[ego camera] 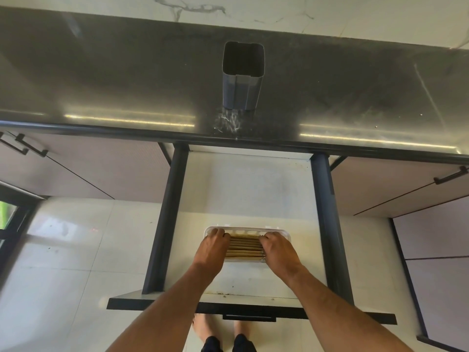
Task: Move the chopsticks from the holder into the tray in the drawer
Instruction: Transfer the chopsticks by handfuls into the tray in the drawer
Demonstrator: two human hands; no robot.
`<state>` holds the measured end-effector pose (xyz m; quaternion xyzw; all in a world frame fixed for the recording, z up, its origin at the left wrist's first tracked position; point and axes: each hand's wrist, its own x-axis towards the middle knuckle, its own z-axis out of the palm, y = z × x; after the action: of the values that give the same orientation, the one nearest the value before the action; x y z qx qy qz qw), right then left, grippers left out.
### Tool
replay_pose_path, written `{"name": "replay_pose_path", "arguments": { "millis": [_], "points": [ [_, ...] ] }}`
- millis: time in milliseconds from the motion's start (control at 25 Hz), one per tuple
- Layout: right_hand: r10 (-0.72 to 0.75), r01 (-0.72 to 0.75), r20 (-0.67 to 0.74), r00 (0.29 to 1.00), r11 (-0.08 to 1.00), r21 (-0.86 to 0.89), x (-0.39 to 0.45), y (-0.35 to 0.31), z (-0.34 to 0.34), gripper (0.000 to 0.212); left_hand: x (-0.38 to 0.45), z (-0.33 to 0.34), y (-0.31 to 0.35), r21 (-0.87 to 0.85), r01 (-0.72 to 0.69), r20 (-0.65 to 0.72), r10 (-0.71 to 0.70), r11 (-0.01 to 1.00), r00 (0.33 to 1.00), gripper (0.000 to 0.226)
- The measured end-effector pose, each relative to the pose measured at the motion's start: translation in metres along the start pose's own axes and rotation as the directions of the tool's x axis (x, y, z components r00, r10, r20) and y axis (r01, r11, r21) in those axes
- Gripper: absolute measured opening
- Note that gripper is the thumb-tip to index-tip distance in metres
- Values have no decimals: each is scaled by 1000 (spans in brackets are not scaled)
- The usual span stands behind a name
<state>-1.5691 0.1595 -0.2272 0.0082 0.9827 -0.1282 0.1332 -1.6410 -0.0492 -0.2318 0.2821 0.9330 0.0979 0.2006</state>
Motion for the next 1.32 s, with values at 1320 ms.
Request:
{"name": "replay_pose_path", "arguments": {
  "millis": [1320],
  "points": [
    [835,-586,83,544,308,749,1,15,0,50,-5,2,0,-768,466,41,-693,438,720,39]
  ]
}}
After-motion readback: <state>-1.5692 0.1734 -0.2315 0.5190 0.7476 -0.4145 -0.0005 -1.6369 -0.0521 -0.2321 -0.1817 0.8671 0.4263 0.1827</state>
